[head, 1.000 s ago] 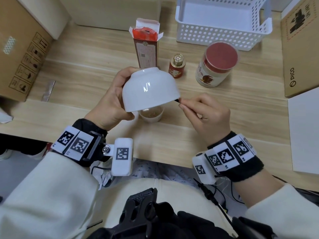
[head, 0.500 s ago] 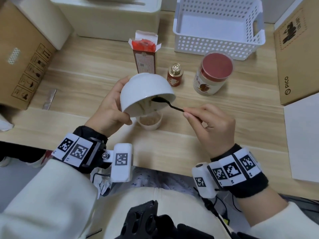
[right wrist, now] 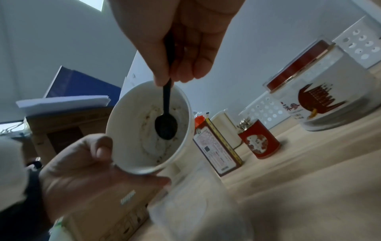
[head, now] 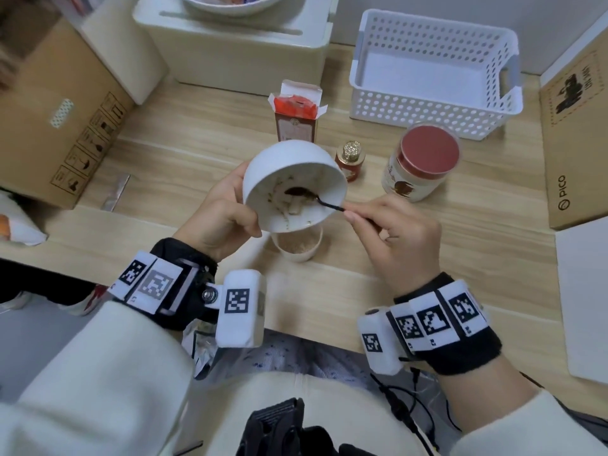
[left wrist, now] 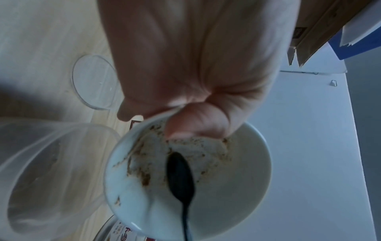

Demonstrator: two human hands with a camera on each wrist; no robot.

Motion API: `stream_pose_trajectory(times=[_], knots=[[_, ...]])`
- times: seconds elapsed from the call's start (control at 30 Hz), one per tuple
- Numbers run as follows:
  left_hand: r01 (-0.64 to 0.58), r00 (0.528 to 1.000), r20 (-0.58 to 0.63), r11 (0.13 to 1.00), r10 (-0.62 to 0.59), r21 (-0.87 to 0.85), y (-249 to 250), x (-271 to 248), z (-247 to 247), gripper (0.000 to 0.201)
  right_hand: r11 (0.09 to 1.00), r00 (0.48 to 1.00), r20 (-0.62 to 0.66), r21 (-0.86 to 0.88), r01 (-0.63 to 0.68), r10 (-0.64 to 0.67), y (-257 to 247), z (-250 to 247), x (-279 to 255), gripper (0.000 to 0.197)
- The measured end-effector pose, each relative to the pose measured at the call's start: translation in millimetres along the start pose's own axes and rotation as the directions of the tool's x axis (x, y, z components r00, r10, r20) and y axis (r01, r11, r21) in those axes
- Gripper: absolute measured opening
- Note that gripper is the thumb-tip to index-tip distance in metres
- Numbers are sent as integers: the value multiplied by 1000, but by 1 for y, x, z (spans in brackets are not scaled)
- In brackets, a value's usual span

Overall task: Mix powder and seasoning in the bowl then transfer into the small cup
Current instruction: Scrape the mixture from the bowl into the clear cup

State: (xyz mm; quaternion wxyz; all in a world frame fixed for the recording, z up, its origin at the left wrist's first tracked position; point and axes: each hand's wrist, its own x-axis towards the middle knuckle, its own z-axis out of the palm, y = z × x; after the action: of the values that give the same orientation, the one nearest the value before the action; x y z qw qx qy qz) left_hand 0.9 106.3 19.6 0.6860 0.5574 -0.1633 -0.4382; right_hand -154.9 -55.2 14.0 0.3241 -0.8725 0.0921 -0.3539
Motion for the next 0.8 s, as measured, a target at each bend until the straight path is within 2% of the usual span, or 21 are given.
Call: stream_pose_trajectory(times=[0.1,0.27,0.43,0.6,0.7,0.8], knots=[[17,1000,23,1000,-17,7,3,0,1,84,999,995,-97,-34,29,-32,3,0,14,7],[22,999,47,999,-23,23,6,2,0,85,998,996,70,2,61,-61,3,2,4,7],[20,999,51,1000,-21,11,6,3,2,88,997,995,-53,4,83,-83,-1,1,12,5],[22,998,59,999,-24,31,7,4,2,92,996,991,104,27,84,-86,1,6,3,8],[27,997,66,999,-29,44,8,5,2,101,996,995,62,34,80,-82,-3,3,5,7],[16,997,79,999,-20,49,8,5,3,100,996,995,45,3,91,-91,-2,5,12,6]])
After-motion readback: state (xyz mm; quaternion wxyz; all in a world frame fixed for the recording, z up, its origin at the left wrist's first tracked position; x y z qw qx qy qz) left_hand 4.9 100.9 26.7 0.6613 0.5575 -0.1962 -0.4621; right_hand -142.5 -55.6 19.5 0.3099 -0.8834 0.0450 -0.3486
